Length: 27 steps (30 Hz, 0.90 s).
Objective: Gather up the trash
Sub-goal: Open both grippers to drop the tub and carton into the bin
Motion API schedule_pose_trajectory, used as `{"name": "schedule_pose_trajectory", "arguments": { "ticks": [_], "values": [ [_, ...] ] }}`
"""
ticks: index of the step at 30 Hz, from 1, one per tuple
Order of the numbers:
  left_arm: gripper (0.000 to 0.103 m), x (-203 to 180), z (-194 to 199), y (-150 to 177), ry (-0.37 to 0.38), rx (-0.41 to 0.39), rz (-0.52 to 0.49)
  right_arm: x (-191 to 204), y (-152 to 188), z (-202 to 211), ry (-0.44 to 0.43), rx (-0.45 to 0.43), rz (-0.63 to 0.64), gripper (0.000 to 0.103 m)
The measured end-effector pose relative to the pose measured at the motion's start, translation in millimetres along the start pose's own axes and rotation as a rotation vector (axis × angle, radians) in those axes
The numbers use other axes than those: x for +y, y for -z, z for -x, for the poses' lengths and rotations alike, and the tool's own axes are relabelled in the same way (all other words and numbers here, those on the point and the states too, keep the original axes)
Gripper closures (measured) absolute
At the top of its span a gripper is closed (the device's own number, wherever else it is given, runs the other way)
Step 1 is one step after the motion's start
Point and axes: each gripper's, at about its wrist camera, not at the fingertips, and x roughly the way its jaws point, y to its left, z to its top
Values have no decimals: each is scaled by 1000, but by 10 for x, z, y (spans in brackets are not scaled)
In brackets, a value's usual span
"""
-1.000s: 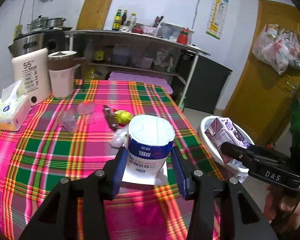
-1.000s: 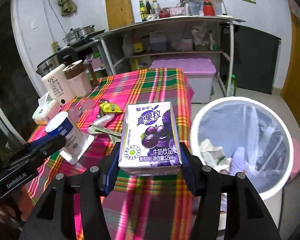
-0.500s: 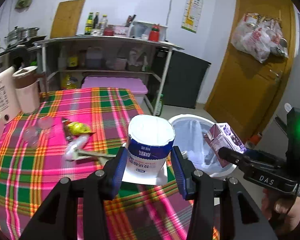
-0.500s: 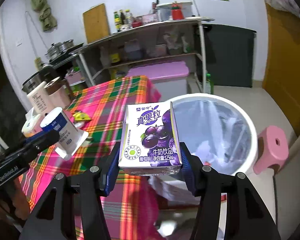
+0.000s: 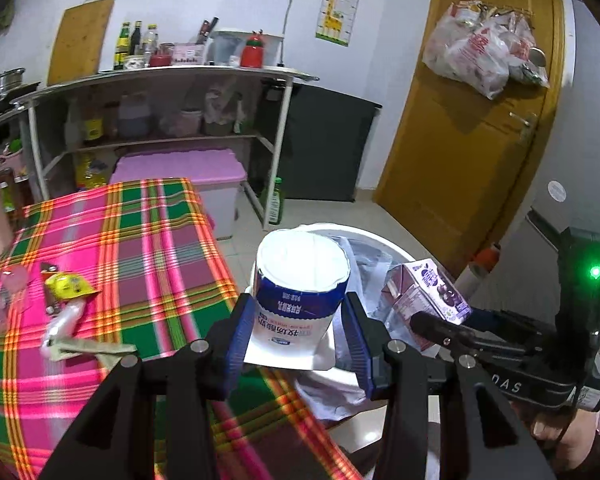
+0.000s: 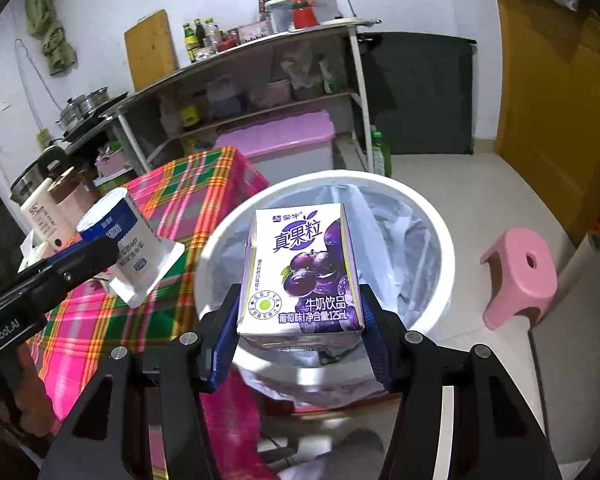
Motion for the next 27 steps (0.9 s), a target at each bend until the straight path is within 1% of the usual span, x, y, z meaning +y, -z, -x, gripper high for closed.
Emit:
{"name": "schedule_pose_trajectory", "arguments": {
  "ticks": [12,20,27],
  "values": [
    [56,-198,-368,8,62,63,-26,-229,25,-176,49,59,-4,46],
    [56,-264,-534,0,89,98,-32,-348,39,-190,57,52,-18,46],
    [55,-255,-550,7,95,107,-27,-380,41,-119,42,33,-30,46]
  ]
}}
